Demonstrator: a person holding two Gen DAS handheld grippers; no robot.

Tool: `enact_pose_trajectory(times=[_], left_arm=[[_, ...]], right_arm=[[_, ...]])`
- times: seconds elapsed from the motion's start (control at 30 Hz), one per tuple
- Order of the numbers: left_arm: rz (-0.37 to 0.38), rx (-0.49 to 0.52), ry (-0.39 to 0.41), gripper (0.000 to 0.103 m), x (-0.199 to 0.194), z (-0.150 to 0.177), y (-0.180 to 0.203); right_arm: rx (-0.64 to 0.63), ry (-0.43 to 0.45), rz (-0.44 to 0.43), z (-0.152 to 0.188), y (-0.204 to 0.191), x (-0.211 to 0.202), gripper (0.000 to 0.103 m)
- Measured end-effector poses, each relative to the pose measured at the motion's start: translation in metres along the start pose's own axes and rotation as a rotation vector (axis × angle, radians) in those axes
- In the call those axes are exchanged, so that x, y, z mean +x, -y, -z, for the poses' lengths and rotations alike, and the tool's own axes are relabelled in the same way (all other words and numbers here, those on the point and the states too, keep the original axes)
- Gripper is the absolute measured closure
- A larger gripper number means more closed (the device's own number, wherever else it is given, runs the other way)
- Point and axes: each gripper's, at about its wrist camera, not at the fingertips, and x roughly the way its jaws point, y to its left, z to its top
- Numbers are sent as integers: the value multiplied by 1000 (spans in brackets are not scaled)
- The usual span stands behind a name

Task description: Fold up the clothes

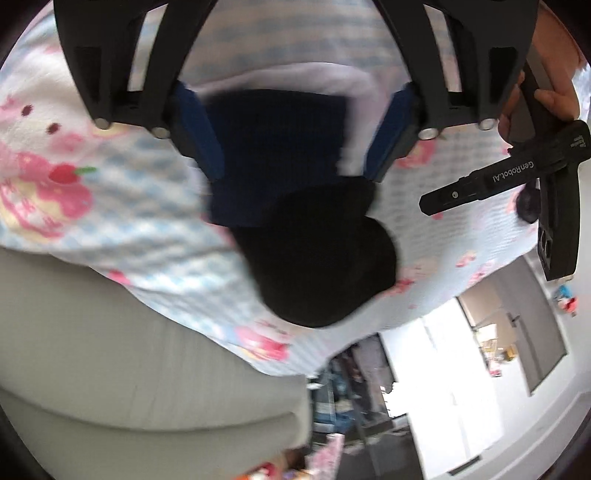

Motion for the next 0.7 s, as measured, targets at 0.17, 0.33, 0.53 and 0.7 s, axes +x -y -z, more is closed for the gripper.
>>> enact_pose_trajectory(times=[0.17, 0.33, 0.53, 0.7], left_arm=[[-172, -12, 24, 32, -60, 11, -64], [-273, -101, 40, 31, -122, 30, -139], [-382, -140, 67, 27, -203, 63, -193], [-450, -173, 79, 22, -262, 94, -218]], right_arm=[[-51, -32, -44, 4, -81, 3, 1], [-73, -52, -123, 27, -155, -7, 1], [-118, -110, -194, 62, -238, -26, 1], [-151, -135, -188, 94, -282, -49, 1]])
